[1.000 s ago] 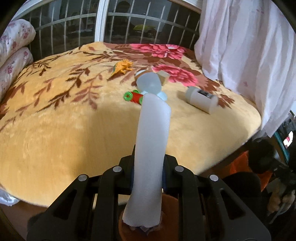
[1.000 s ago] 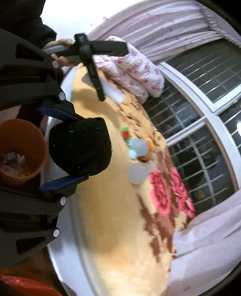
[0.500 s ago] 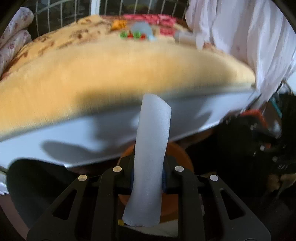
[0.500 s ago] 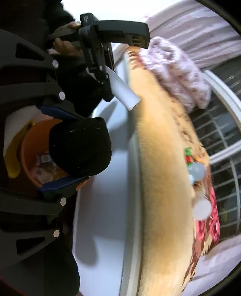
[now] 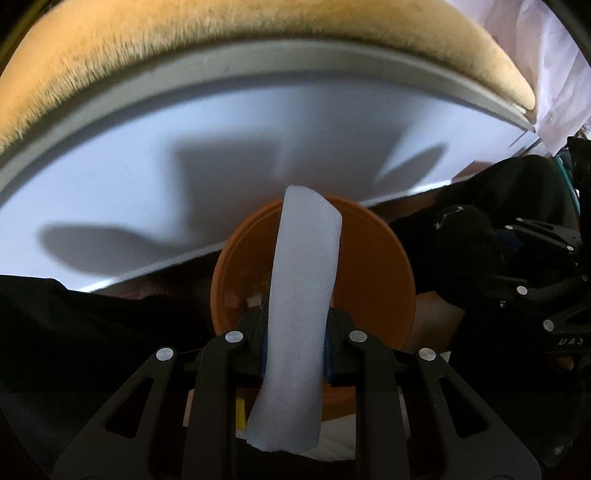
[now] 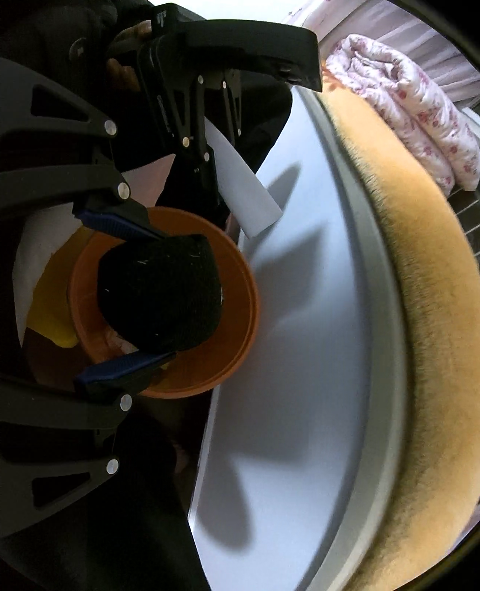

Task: Collect trash
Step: 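Lower both tools over the orange bucket and open both to drop the strip and ball, then grasp the white barcode container with the right tool while the left tool grasps the red-green toy car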

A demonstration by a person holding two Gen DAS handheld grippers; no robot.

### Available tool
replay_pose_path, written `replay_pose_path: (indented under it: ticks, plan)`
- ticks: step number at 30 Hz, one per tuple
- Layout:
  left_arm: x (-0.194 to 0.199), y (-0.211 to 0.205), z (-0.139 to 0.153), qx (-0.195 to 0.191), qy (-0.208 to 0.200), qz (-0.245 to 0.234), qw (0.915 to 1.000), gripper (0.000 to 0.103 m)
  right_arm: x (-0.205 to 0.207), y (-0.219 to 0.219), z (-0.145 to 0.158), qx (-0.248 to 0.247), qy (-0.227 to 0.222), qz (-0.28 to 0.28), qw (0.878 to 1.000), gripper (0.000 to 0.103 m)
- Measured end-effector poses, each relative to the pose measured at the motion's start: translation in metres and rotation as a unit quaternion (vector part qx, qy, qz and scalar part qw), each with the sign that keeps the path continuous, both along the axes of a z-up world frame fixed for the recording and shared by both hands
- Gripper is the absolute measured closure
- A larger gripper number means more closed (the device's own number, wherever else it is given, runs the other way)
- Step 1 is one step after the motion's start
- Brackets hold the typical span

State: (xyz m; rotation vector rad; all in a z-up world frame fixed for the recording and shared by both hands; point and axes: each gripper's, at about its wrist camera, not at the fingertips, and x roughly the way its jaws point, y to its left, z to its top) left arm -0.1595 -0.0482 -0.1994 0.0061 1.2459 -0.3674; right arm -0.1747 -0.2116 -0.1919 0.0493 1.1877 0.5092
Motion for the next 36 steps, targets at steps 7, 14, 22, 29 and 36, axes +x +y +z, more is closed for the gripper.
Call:
replay_pose_path:
  ticks: [7,14,22,29,36]
  plan:
    - [0.005,0.0,-0.011,0.014,0.024,-0.012,0.9995,0.057,0.011,0.007,-0.015,-0.017,0.028,0.003,0.999,0.038]
    - [0.003,0.004,-0.012,0.024,0.03,-0.005,0.9992,0.031,0.011,-0.007,-0.011,-0.005,0.021,-0.034,0.999,0.03]
    - [-0.001,0.001,0.0,0.021,0.01,0.004,0.9997,0.031,0.003,-0.022,-0.002,0.018,0.002,-0.056,0.998,0.03]
    - [-0.009,-0.004,0.069,0.016,-0.094,-0.01,0.9954,0.026,0.002,-0.032,0.045,0.025,-0.072,-0.054,0.996,0.026]
    - [0.016,0.001,0.126,-0.002,-0.181,0.024,0.9831,0.015,0.034,-0.049,0.116,0.031,-0.166,-0.067,0.983,0.023]
